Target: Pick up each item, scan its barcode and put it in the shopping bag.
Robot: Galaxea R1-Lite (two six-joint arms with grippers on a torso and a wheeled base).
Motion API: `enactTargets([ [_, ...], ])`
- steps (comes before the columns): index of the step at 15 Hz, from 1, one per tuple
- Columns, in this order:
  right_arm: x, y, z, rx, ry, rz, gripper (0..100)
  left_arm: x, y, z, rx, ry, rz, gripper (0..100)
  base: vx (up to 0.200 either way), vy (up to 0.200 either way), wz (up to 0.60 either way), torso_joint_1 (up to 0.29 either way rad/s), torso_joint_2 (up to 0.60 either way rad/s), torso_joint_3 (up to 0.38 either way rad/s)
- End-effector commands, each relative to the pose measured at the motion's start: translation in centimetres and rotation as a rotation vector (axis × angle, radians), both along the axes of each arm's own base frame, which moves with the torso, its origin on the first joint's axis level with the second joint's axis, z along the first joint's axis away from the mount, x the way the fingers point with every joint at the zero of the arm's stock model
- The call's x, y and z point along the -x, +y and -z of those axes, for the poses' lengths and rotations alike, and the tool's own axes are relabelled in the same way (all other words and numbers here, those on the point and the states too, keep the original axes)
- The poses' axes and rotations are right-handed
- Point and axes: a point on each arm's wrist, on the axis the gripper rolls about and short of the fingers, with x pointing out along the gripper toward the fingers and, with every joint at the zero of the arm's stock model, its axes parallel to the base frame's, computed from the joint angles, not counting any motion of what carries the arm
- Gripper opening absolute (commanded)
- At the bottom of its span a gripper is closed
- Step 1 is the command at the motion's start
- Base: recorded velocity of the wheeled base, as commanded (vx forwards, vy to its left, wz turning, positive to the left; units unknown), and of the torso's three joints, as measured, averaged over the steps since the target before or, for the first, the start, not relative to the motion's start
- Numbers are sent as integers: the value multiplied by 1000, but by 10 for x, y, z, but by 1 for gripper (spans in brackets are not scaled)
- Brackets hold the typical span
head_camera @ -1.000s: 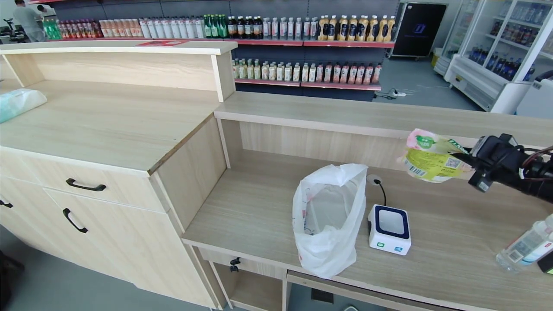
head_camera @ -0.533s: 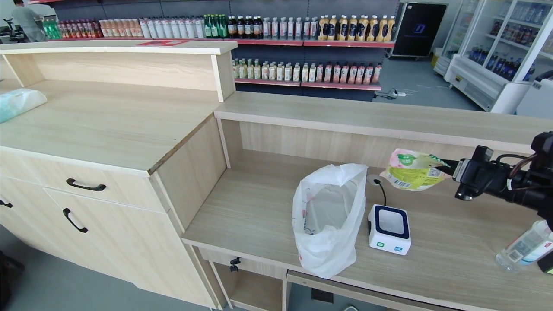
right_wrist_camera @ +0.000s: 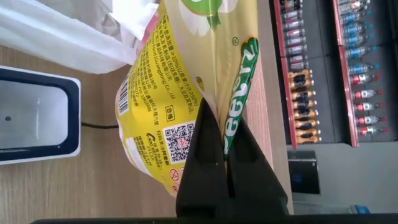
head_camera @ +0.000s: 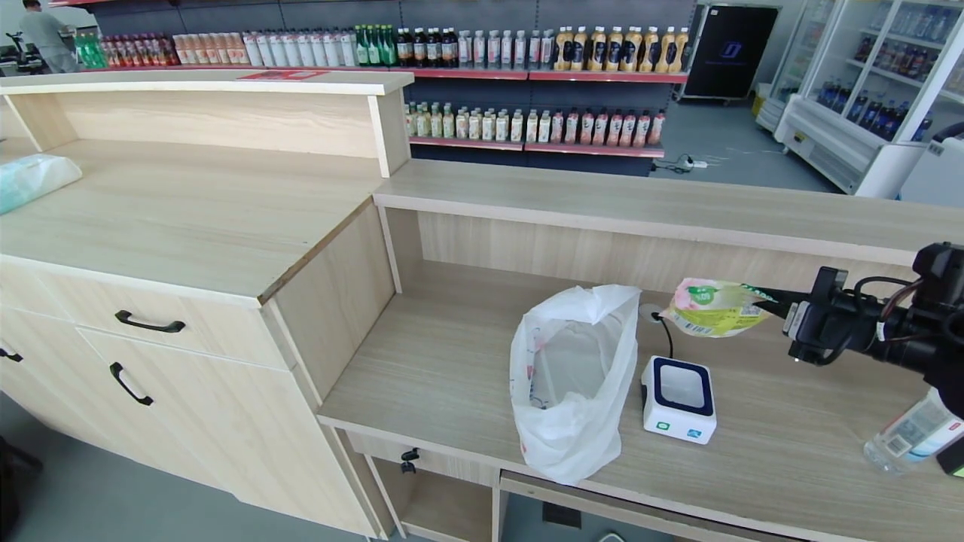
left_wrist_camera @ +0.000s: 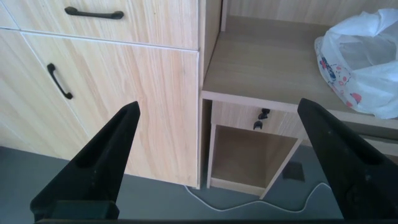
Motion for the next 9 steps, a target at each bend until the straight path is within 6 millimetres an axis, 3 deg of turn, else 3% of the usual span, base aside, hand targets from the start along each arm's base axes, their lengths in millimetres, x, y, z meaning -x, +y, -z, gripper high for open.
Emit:
enactTargets([
  [1,-1,0,7,2,15,-2,0,0,0,0,0,1,0,100,0,0,0,0,0,0],
  [9,1,0,8,15,7,-39,0,0,0,0,0,1,0,100,0,0,0,0,0,0],
])
